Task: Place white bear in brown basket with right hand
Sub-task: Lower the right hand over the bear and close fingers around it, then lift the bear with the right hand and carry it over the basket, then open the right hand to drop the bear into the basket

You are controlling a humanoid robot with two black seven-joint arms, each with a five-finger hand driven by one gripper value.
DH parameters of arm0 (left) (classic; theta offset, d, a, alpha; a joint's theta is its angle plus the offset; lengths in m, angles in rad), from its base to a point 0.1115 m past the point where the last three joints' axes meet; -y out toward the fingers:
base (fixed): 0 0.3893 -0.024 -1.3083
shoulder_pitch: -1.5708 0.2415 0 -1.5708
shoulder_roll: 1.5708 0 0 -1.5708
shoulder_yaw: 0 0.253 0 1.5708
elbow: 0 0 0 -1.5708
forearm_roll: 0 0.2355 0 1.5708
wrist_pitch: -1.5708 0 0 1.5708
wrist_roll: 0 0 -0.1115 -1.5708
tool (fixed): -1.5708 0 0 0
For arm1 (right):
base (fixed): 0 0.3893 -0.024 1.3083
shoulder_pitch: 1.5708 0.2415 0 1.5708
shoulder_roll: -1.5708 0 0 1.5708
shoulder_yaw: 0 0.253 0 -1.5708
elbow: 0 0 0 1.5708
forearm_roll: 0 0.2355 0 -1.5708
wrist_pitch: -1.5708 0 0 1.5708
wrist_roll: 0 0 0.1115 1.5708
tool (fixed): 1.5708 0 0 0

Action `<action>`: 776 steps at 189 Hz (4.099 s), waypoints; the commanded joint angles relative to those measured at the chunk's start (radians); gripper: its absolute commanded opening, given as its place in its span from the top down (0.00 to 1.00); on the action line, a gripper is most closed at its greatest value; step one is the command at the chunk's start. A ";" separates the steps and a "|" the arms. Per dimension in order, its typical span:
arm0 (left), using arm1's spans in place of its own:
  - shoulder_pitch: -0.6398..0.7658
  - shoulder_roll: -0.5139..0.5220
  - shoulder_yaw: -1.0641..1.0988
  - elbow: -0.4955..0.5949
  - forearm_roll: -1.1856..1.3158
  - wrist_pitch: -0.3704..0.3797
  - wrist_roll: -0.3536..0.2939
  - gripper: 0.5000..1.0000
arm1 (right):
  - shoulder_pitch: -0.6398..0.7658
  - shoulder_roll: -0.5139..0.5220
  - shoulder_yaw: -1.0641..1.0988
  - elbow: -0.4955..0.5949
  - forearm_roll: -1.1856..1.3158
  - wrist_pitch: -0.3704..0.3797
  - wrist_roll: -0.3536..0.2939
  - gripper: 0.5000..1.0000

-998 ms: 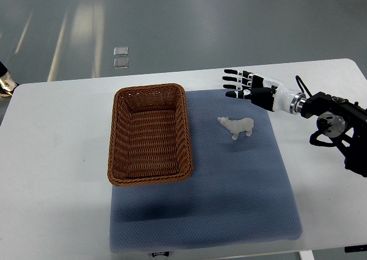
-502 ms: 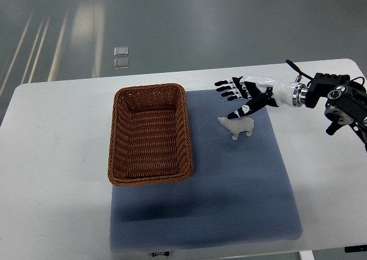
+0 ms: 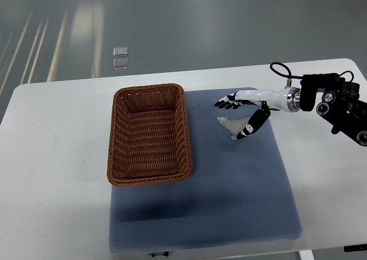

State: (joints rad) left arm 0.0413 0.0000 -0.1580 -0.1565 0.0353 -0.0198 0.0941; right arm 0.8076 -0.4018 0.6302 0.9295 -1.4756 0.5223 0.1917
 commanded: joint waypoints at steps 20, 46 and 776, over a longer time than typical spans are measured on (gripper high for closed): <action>0.000 0.000 0.000 0.000 0.000 0.000 0.001 0.00 | -0.004 0.005 -0.040 -0.001 -0.005 -0.031 0.000 0.15; 0.000 0.000 0.000 0.000 0.000 0.000 0.000 0.00 | -0.004 0.003 -0.055 -0.011 -0.023 -0.088 -0.001 0.15; 0.000 0.000 0.000 0.000 0.000 0.000 0.001 0.00 | 0.165 0.298 -0.092 -0.166 0.420 -0.235 0.127 0.14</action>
State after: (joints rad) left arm 0.0414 0.0000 -0.1580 -0.1564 0.0353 -0.0198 0.0942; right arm 0.9775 -0.0785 0.5229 0.8034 -1.2150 0.2749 0.3217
